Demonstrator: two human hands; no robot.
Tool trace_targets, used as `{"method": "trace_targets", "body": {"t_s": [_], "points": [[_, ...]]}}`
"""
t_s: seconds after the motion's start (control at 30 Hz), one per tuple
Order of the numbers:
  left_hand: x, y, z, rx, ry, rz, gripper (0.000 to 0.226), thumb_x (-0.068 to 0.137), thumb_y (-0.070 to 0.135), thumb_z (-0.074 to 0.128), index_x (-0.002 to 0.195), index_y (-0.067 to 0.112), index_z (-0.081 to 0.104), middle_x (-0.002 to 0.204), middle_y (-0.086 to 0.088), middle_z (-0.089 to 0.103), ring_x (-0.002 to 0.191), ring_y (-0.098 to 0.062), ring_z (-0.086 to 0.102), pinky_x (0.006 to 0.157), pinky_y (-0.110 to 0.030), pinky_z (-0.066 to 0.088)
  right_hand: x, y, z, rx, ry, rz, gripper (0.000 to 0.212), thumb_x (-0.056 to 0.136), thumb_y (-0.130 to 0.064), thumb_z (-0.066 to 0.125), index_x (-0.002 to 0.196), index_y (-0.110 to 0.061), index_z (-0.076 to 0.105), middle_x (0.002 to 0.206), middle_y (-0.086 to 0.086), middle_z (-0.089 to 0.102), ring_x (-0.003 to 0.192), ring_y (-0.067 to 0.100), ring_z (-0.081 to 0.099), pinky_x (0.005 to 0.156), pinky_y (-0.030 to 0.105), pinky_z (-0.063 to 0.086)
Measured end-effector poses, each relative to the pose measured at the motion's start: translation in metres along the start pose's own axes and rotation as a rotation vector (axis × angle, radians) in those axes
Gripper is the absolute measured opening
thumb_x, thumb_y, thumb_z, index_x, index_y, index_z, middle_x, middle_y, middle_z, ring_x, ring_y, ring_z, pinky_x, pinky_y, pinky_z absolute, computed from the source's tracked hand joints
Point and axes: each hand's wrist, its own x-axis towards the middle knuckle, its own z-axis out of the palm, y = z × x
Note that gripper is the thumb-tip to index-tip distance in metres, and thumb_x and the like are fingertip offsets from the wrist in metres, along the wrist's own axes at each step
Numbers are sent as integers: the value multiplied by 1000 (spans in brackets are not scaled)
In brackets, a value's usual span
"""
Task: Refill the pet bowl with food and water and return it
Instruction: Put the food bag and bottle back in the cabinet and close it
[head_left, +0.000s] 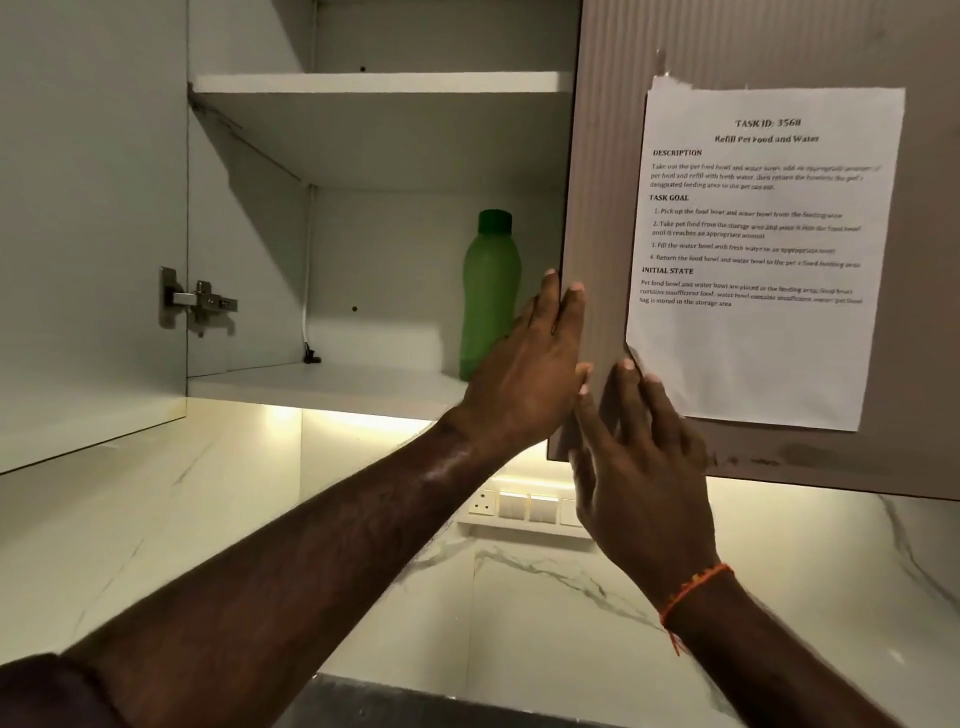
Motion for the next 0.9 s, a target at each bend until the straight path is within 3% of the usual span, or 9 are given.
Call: {"method": "trace_targets", "body": {"t_s": [0.27, 0.37, 0.47, 0.57, 0.7, 0.9], "points": [[0, -4, -6, 76, -45, -24, 85, 104, 46, 51, 164, 22, -3, 172, -7, -11, 159, -30, -1, 123, -49, 25, 0, -3, 6, 30, -26, 15, 76, 93, -36, 64, 160, -19, 31, 168, 20, 16, 155, 43, 13, 115, 57, 26], [-8, -7, -18, 83, -85, -73, 90, 99, 56, 55, 165, 28, 1, 173, -6, -9, 159, -31, -2, 123, -51, 21, 5, -18, -6, 88, -71, 23, 75, 87, -34, 69, 153, -16, 40, 161, 18, 31, 147, 43, 28, 107, 56, 31], [-27, -14, -42, 87, -55, -129, 92, 97, 62, 55, 164, 29, 1, 173, -4, -7, 159, -28, -4, 125, -48, 15, 11, -48, -21, 244, -34, 0, 64, 82, -34, 76, 138, -14, 51, 141, 14, 52, 131, 38, 46, 103, 56, 39], [-57, -24, -76, 147, 28, -181, 90, 96, 64, 53, 164, 31, 6, 173, 0, -6, 159, -24, -6, 126, -47, 10, 15, -85, -39, 411, -26, 13, 64, 84, -43, 76, 138, -16, 54, 142, 13, 57, 131, 38, 51, 106, 58, 40], [-109, -38, -138, 289, 191, -262, 86, 92, 69, 55, 162, 34, 19, 173, 4, 0, 159, -20, -4, 125, -42, 8, 17, -133, -66, 630, -53, -68, 70, 87, -54, 68, 147, -26, 44, 155, 4, 46, 140, 31, 44, 111, 55, 37], [-184, -34, -235, 568, 602, -306, 88, 90, 62, 61, 157, 11, 34, 167, -14, 25, 155, -33, 20, 122, -58, 22, 19, -204, -112, 949, -26, -265, 76, 89, -60, 60, 152, -29, 32, 160, -2, 37, 144, 22, 35, 114, 45, 33]]}}
